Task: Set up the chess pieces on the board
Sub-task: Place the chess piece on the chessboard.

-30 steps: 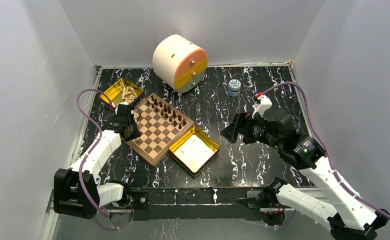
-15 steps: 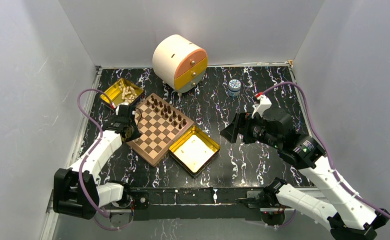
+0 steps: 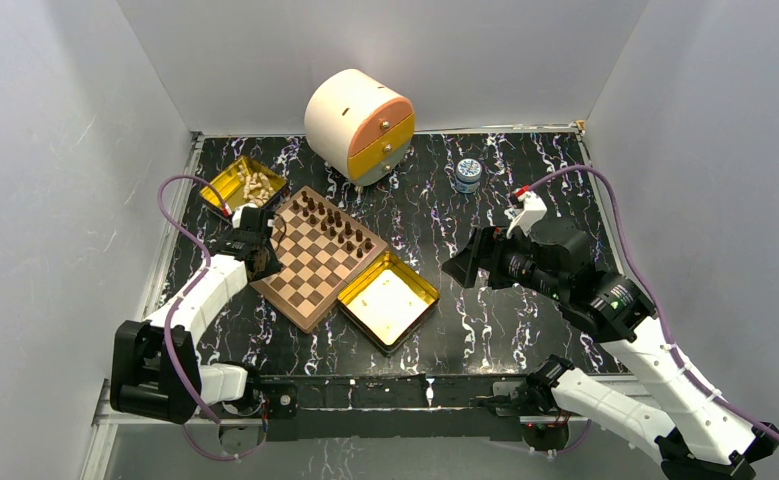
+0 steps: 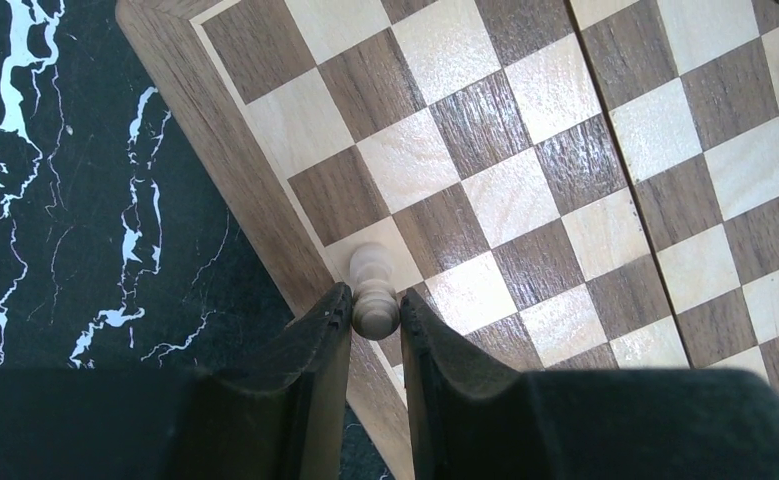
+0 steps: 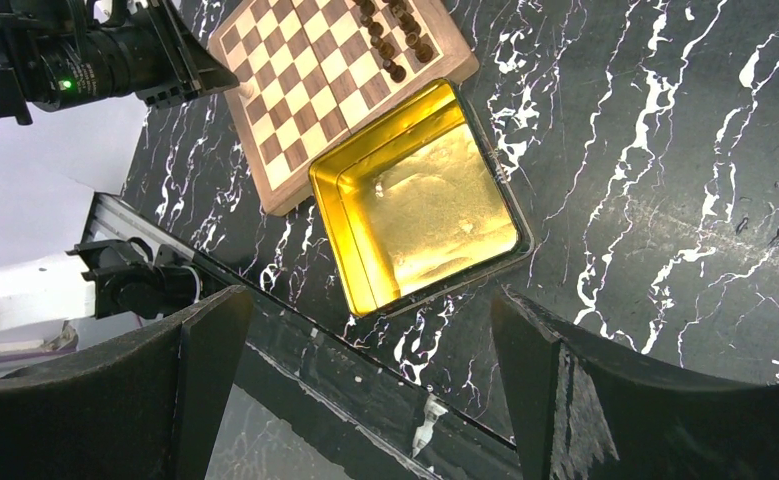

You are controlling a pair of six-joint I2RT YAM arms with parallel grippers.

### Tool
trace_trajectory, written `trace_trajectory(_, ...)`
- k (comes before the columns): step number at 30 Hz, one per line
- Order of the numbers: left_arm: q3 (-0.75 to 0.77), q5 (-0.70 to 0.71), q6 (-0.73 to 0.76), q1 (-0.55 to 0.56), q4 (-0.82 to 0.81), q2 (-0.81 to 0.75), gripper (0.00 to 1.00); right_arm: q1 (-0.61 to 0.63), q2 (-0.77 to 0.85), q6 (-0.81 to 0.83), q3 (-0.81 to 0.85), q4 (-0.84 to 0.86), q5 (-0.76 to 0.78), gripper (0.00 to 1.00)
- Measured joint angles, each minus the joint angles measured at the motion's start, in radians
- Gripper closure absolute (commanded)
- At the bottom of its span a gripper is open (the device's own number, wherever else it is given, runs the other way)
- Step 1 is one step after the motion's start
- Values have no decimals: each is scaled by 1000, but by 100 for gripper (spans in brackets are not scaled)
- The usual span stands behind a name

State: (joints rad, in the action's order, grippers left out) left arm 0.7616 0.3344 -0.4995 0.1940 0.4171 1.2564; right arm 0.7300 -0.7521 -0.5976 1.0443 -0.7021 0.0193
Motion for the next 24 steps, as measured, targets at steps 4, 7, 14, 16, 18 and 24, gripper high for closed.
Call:
trace_trajectory(4, 0, 18, 0, 0, -10, 14, 79, 0, 1, 0, 0, 0, 0, 1)
trace_trajectory(7, 0, 29, 1, 0, -24, 21, 79, 0, 2, 0, 0, 0, 0, 1)
trace_trajectory(14, 0, 36, 1, 0, -28, 21, 77, 0, 2, 1, 0, 0, 0, 1)
trace_trajectory(16, 0, 36, 1, 0, -28, 21, 76, 0, 2, 0, 0, 0, 0, 1)
trace_trajectory(18, 0, 35, 1, 0, -28, 21, 75, 0, 3, 0, -1, 0, 0, 1)
trace_trajectory(24, 0, 35, 1, 0, -28, 24, 71, 0, 3, 0, -1, 0, 0, 1)
